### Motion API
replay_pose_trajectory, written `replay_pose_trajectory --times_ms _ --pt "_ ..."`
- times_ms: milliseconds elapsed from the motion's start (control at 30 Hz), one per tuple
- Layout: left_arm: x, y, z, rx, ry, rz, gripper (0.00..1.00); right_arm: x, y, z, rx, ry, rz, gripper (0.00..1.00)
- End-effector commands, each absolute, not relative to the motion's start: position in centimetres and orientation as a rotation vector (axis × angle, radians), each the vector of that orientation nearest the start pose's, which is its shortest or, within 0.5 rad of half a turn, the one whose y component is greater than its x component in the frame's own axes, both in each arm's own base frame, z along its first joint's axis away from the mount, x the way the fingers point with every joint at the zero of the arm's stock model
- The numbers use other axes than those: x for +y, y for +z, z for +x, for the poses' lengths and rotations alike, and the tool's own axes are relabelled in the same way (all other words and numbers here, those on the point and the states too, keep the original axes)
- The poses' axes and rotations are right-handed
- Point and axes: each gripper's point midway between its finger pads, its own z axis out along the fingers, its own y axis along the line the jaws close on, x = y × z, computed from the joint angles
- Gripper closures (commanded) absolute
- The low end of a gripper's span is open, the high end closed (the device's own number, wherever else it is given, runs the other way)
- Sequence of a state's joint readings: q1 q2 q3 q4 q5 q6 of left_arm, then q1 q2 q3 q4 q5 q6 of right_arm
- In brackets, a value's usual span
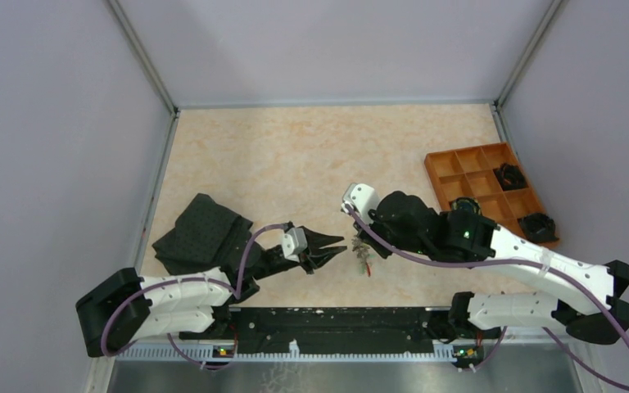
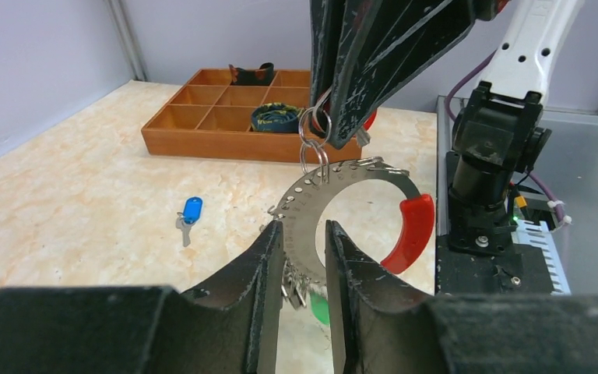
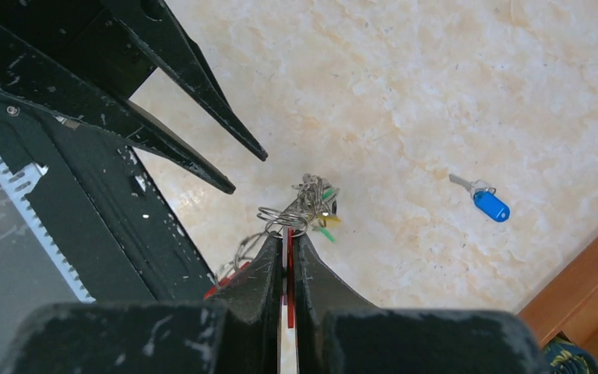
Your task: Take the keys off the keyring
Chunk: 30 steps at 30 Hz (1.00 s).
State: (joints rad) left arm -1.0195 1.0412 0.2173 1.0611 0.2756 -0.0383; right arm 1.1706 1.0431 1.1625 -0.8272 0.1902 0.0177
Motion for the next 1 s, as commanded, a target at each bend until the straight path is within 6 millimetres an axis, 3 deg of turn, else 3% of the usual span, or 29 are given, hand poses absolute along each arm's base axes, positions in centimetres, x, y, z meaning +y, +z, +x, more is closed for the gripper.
replay_pose_trajectory --times_ms 0,467,967 --pt "-32.1 24.1 14.5 1.075 -1.036 0.865 0.68 25.5 27.1 14.5 1.893 0.421 -1.119 1.0" --pt "-33.2 25.6 14.0 1.017 -1.048 0.932 0.69 26.1 27.1 15.1 1.897 0.386 -1.092 1.0" --pt "-34.3 25.3 14.2 1.027 -1.053 0.972 0.69 26.7 26.9 14.7 1.905 0.399 -1.087 1.0"
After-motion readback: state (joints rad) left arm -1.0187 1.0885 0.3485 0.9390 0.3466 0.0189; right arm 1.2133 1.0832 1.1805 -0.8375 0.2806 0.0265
